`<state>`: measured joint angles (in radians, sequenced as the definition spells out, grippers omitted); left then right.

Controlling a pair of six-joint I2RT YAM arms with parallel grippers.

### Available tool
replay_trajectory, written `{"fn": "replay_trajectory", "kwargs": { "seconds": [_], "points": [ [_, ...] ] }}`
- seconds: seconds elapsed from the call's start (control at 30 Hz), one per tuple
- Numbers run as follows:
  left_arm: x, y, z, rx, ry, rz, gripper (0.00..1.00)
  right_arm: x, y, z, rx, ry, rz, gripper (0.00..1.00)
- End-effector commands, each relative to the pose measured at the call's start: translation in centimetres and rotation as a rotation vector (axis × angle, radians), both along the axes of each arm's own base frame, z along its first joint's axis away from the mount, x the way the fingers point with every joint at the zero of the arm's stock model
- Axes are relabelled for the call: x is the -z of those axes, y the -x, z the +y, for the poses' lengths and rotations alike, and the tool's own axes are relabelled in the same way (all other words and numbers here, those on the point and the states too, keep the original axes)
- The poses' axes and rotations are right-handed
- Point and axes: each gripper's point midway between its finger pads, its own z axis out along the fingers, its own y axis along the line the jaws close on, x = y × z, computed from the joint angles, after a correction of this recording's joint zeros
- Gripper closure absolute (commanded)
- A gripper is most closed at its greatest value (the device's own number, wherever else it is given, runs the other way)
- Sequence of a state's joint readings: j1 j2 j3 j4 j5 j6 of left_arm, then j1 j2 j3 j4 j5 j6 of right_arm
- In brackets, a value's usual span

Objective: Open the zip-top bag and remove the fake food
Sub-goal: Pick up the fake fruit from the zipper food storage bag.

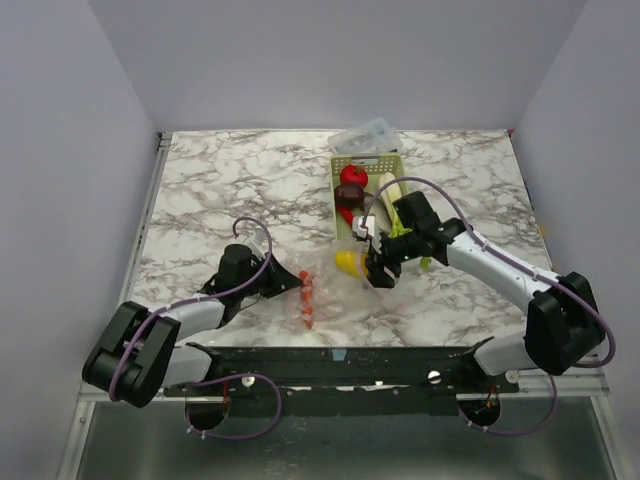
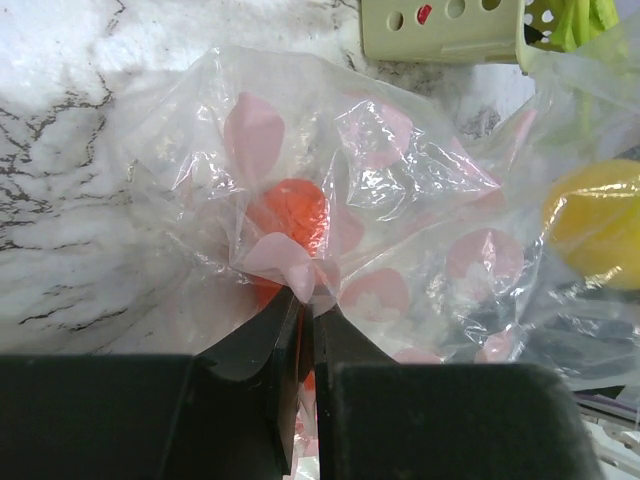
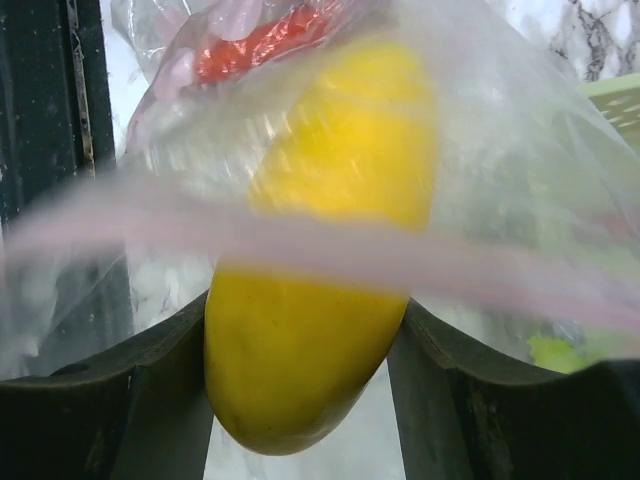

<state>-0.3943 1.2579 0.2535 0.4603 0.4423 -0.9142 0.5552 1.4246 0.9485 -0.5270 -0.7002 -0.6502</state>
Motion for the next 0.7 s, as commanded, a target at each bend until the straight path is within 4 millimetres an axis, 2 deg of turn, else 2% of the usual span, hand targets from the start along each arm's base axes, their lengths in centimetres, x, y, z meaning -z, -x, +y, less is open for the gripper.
{"fn": "replay_trajectory", "kwargs": {
  "seconds": [0.0, 0.23, 0.67],
  "points": [
    [0.0, -0.2, 0.8, -0.005, -0.046, -0.02, 0.91, -2.2, 0.5, -0.6, -0.06, -0.047, -0.023, 0.66],
    [-0.5, -0.4, 1.4, -0.02, -0.072, -0.04, 0.91, -3.2, -0.4, -2.3, -0.033, -0.051, -0.057, 0.66],
    [0.3, 0.0, 2.1, -0.039, -0.075, -0.021, 0.91, -5.9, -1.2, -5.2, 0.026, -0.128, -0.073, 0.66]
  ]
}}
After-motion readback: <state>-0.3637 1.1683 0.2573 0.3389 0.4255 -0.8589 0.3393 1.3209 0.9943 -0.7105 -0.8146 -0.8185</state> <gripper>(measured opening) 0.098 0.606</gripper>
